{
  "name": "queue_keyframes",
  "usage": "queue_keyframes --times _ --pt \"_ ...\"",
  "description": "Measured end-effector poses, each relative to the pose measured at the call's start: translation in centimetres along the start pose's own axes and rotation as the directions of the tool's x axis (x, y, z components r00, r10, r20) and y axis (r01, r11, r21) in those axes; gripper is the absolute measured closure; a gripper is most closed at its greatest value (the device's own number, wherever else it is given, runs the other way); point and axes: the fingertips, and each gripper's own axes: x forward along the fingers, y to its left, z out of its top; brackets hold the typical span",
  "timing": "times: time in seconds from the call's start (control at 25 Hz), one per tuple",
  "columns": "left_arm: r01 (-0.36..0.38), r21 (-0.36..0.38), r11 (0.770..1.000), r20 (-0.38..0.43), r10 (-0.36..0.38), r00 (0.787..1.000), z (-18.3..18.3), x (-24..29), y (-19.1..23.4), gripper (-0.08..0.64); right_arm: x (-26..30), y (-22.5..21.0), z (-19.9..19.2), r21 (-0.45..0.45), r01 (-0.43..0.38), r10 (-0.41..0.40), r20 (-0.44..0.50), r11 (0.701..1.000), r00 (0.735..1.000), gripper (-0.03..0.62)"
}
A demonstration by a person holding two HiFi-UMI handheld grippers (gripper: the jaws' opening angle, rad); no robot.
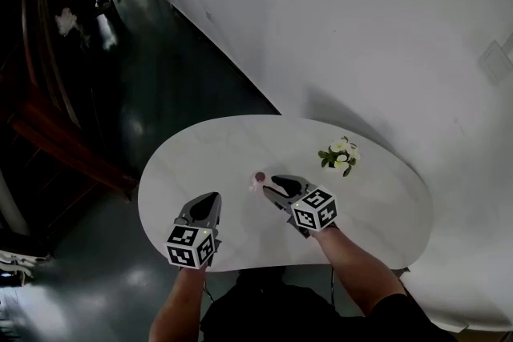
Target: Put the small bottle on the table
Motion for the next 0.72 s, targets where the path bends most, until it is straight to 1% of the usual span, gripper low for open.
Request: queue_keyframes --times 0.28,0.4,0.6,0.72 --pt "-0.026 0.047 0.999 0.040 0.024 0.999 2.8 -1.3 -2.1 0.549 -5.5 0.6 -0.1 0.050 -0.019 0.015 0.063 0.999 0.998 0.471" --pt "-0.036 0.069 0.997 0.052 0.033 0.998 3.5 -1.8 -2.6 0.549 -7.3 0.7 0.4 0.036 -0.019 0.016 0.086 0.999 0.996 0.483" --pt "-0.040 0.079 0.996 0.069 0.035 0.997 4.4 -2.6 -2.9 0.548 -9.2 1.2 2.0 0.025 0.007 -0.009 0.121 1.000 0.993 0.512" --pt "-0.036 0.082 0.996 0.086 0.029 0.996 5.1 -3.0 -2.4 0.549 -9.6 2.3 3.2 0.015 -0.004 0.002 0.141 1.000 0.990 0.525"
